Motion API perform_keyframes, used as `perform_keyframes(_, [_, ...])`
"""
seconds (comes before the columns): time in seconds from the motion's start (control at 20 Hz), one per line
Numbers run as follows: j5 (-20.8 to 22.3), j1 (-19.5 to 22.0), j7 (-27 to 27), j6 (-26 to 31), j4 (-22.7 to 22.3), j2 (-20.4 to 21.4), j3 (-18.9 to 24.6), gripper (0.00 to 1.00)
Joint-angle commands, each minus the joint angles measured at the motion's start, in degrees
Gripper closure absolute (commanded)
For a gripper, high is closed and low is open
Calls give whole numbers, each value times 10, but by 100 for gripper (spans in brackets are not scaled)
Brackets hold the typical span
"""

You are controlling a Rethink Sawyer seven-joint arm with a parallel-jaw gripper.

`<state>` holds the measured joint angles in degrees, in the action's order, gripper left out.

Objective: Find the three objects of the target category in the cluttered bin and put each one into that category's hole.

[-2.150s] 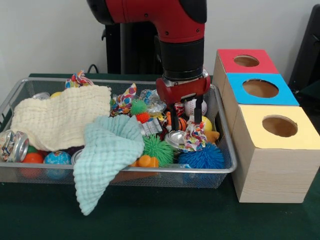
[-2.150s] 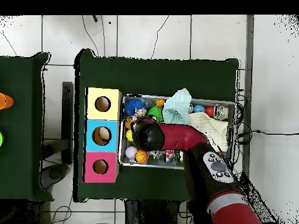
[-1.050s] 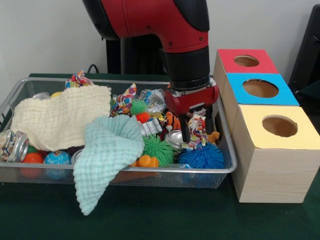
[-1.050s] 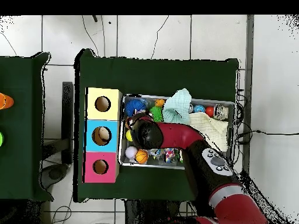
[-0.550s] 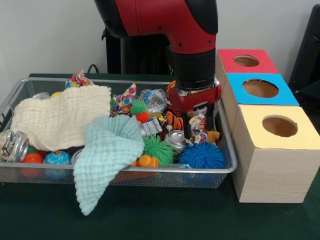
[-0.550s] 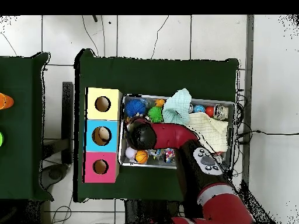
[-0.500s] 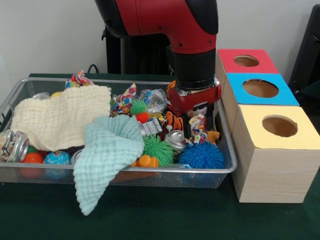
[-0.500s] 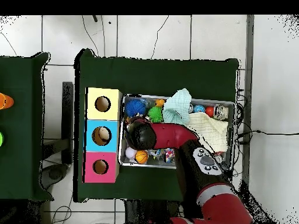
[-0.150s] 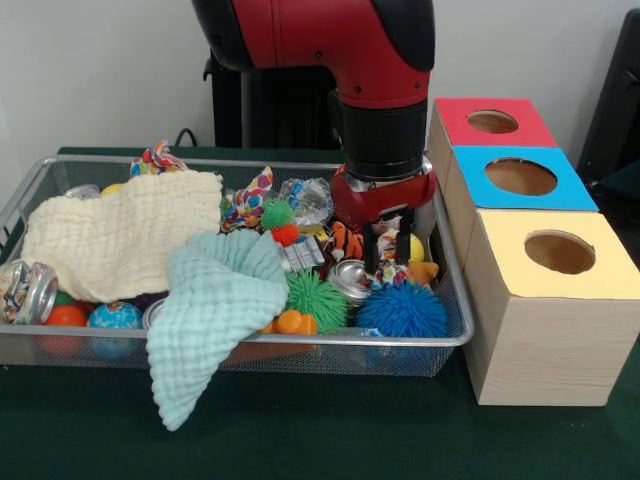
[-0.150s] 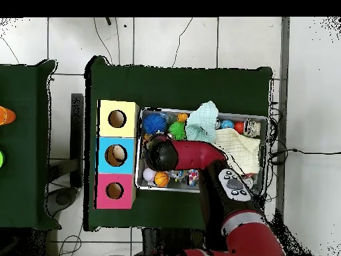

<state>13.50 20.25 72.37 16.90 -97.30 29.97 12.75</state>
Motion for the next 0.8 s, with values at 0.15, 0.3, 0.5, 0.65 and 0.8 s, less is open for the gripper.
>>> perform_keyframes(0.15, [-1, 29, 75, -16, -6, -19, 35, 100])
perform_keyframes(0.3, [2, 43, 66, -29, -10, -16, 62, 100])
perform_keyframes(0.5, [0, 48, 64, -25, -1, -20, 72, 100])
perform_keyframes(0.65, [-11, 44, 69, 5, -6, -2, 70, 100])
perform_keyframes(0.8, [-24, 40, 66, 47, -10, 24, 73, 100])
